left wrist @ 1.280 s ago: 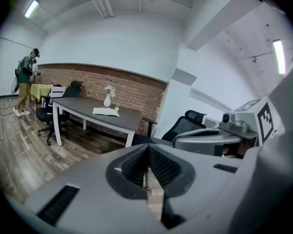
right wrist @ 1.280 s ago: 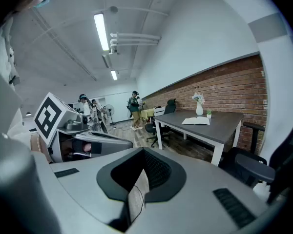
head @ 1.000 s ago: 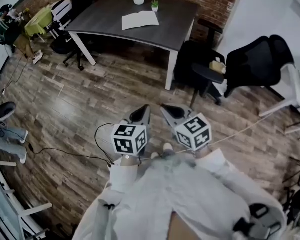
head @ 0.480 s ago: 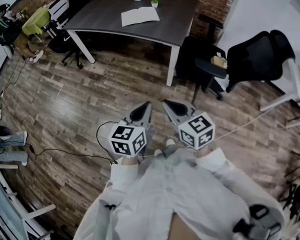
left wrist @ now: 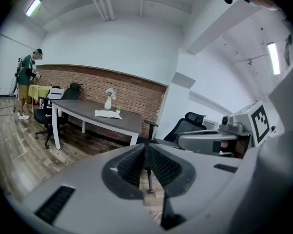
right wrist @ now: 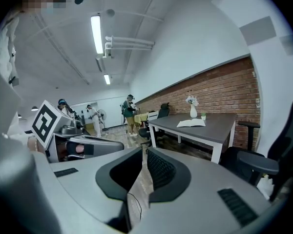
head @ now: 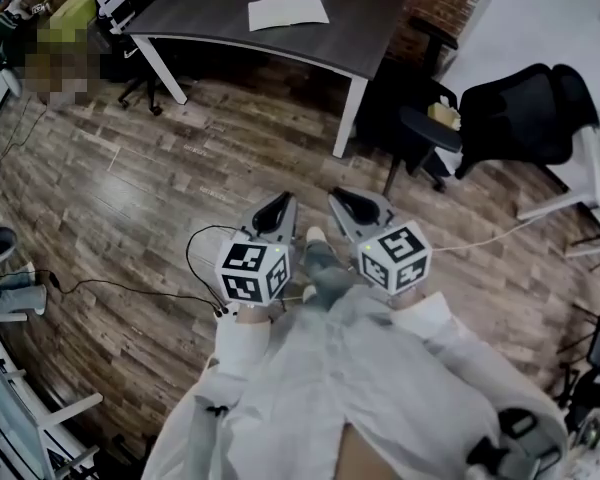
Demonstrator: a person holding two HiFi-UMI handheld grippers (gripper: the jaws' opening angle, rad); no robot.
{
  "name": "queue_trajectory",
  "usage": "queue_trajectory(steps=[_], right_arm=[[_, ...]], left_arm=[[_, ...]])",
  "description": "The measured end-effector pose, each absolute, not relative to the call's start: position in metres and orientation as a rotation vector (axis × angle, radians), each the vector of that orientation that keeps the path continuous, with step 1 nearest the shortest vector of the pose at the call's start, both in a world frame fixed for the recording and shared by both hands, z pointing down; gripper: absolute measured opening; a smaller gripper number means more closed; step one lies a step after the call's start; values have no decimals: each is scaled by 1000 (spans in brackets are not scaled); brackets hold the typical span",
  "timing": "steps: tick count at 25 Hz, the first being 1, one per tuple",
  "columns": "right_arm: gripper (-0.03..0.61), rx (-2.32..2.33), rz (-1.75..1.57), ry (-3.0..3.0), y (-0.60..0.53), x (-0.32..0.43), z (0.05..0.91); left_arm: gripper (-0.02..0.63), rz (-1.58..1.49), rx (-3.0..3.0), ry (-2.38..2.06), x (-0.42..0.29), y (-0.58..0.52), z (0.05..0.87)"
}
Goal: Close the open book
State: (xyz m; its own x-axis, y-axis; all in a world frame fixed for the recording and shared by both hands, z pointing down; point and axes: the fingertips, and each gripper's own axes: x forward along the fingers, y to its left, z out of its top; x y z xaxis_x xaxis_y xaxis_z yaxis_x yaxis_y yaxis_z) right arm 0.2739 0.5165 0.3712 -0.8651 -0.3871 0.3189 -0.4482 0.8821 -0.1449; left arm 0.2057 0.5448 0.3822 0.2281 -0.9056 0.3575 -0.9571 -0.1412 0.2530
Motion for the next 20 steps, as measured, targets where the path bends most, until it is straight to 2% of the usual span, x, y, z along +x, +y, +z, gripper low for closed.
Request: queue_trajectory(steps=[2, 4, 6, 7, 13, 20], right_arm=[[30, 635, 325, -2764, 506, 268, 374], [101, 646, 345, -2762, 491, 262, 378], [101, 644, 351, -2762, 477, 253, 381], [101, 639, 348, -2763, 469, 247, 382], [101, 575, 357, -2765, 412, 212, 385], [101, 526, 336, -2792, 332, 172, 372]], left_arm=[[9, 175, 2068, -1719, 199, 538, 386], [14, 176, 2051, -1729, 192, 528, 389], [82, 175, 2028, -1739, 183, 516, 394], [97, 178, 2019, -1742, 177, 509, 396], [133, 213, 2006, -1772, 139, 449, 395], [137, 166, 2003, -1805, 99, 374, 378]])
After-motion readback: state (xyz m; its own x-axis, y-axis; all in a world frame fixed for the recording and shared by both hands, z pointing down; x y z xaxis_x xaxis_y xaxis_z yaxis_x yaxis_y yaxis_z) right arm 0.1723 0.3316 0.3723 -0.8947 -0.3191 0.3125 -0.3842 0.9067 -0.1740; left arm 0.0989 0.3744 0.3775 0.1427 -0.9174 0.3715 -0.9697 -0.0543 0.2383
